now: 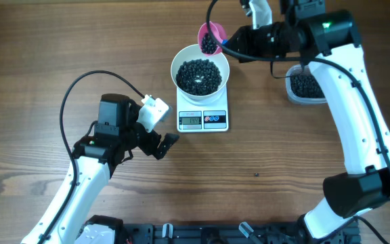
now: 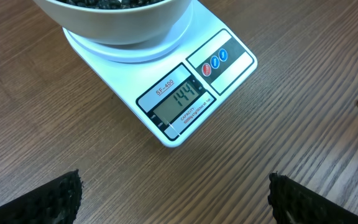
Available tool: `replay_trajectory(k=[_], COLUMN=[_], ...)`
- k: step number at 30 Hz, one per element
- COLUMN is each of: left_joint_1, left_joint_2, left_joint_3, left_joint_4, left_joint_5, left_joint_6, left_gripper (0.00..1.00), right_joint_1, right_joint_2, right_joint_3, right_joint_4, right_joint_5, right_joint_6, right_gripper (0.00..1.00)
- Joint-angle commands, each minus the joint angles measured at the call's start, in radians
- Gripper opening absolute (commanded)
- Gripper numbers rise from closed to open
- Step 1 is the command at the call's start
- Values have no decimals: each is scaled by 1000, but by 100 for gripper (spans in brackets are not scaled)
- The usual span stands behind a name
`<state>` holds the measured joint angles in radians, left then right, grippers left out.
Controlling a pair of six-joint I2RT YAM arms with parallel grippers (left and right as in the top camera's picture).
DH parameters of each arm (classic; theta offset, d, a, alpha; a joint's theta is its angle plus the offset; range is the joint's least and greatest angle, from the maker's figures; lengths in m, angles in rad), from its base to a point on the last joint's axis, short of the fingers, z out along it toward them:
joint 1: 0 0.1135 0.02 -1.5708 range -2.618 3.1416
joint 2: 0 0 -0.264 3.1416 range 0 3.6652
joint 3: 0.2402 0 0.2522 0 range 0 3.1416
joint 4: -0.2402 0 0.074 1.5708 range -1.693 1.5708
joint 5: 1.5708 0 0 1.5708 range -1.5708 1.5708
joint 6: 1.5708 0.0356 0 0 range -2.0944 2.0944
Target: Scoop item into bowl and weigh 150g on scale
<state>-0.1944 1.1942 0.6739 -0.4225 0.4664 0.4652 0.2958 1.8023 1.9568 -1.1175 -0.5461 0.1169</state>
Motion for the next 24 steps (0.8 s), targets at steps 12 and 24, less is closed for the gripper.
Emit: replay_trajectory(k=[12, 24], left_joint_1=[2, 2], left_joint_2=[1, 1], left_joint_3=[-6, -6], left_joint_4=[0, 0], left_joint_5=[15, 15], left_joint_6=[-6, -6], left_gripper=[100, 100], right_joint_1=[106, 124], right_joint_2=[42, 42], right_joint_3=[5, 5], right_joint_4=[8, 5], right_joint_5=[268, 336], right_joint_6=[-74, -187], right_gripper=[4, 4])
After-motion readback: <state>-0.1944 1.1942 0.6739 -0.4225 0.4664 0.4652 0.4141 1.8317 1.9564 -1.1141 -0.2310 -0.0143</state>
